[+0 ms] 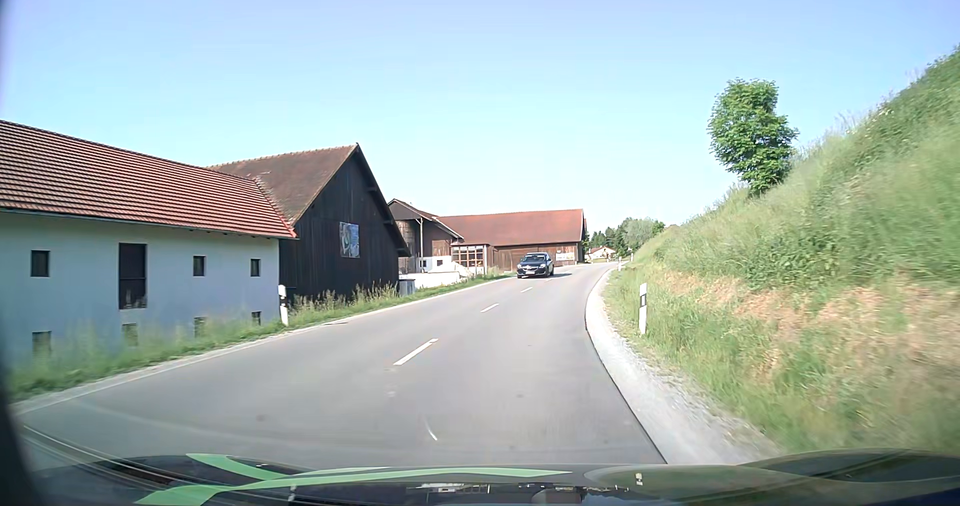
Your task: Follow the waypoints while adhering to traffic rules and regulations
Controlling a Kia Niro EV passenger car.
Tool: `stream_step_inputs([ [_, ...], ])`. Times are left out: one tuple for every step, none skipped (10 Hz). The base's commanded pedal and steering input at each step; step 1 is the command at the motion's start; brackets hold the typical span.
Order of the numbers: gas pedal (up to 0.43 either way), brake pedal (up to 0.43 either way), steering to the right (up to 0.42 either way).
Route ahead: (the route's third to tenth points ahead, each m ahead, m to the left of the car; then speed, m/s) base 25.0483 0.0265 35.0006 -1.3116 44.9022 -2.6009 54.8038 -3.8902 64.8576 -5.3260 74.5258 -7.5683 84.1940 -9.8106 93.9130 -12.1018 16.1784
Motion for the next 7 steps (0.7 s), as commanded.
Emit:
stream_step_inputs([
  [0.000, 0.000, 0.026],
  [0.067, 0.000, 0.026],
  [0.098, 0.000, 0.031],
  [0.110, 0.000, 0.034],
  [0.110, 0.000, 0.035],
  [0.110, 0.000, 0.033],
  [0.118, 0.000, 0.027],
])
